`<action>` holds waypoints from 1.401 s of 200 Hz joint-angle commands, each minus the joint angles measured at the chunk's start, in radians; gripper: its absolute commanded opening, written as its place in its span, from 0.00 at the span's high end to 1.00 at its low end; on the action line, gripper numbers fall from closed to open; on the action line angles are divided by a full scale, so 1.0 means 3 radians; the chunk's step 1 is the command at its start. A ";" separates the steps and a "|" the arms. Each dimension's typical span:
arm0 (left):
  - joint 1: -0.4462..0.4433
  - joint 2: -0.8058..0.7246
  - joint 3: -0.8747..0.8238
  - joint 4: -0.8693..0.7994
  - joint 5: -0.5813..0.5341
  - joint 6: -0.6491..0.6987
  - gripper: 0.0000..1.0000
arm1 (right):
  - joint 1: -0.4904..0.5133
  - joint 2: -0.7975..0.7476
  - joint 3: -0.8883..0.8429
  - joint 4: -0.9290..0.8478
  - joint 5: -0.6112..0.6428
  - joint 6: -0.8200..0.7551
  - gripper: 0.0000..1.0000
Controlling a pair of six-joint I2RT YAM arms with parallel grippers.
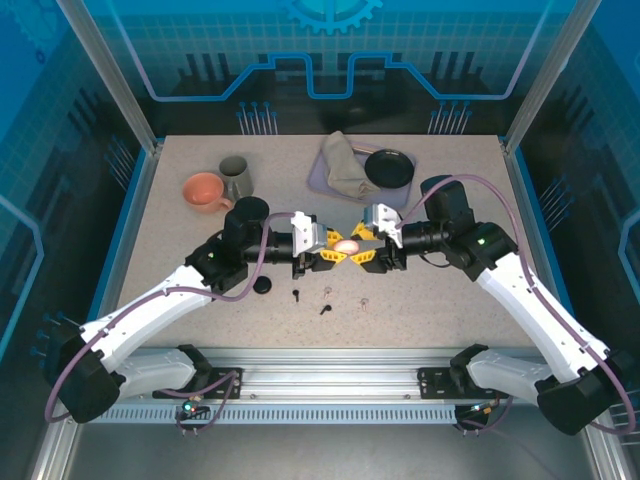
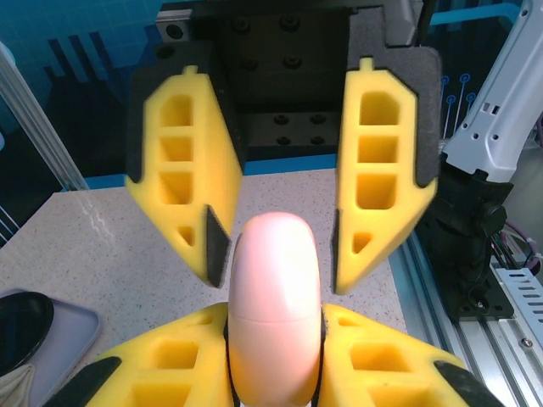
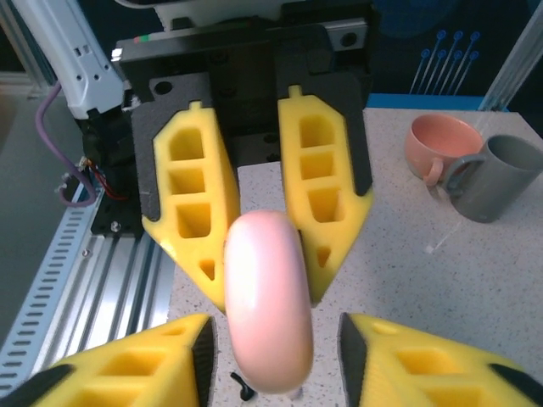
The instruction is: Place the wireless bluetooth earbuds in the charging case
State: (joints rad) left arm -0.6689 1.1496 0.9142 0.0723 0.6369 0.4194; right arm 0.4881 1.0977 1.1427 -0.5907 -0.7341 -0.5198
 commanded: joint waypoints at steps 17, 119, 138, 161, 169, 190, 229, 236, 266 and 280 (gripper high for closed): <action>-0.0019 -0.0042 0.0050 0.0116 -0.0174 0.0010 0.93 | -0.0148 -0.0355 -0.0113 0.0145 0.0178 0.0173 0.29; -0.0024 0.0018 -0.0838 0.1937 -0.0376 -0.1076 1.00 | -0.0149 -0.1044 -0.0756 0.0868 0.0733 0.0650 0.00; -0.0024 -0.0005 -0.0942 0.2072 -0.0374 -0.1098 1.00 | -0.0090 -0.1016 -0.0681 0.0698 0.0666 0.0266 0.00; -0.0021 -0.0016 -0.1118 0.2399 -0.0463 -0.1166 1.00 | 0.0022 -0.0921 -0.0503 0.0501 0.0698 -0.0072 0.00; -0.0025 -0.0014 -0.1184 0.2495 -0.0487 -0.1173 1.00 | 0.0054 -0.0858 -0.0417 0.0421 0.0693 -0.0145 0.00; -0.0023 0.0002 -0.1299 0.2697 -0.0517 -0.1180 1.00 | 0.0193 -0.0667 -0.0198 0.0257 0.0765 -0.0250 0.00; -0.0025 -0.0005 -0.1357 0.2750 -0.0531 -0.1130 1.00 | 0.0395 -0.0396 0.0098 0.0131 0.0936 -0.0352 0.00; -0.0024 -0.0013 -0.1360 0.2739 -0.0528 -0.1122 1.00 | 0.0434 -0.0351 0.0143 0.0114 0.0987 -0.0358 0.00; -0.0023 -0.0056 -0.1360 0.2664 -0.0508 -0.1095 1.00 | 0.0597 -0.0195 0.0229 0.0154 0.1166 -0.0403 0.00; -0.0025 -0.0078 -0.1360 0.2627 -0.0510 -0.1077 1.00 | 0.0647 -0.0111 0.0274 0.0154 0.1249 -0.0435 0.00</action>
State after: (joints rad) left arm -0.6704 1.1522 0.5186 0.8360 0.4858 0.0792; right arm 0.6491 1.0332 1.1820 -0.5236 -0.4179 -0.6189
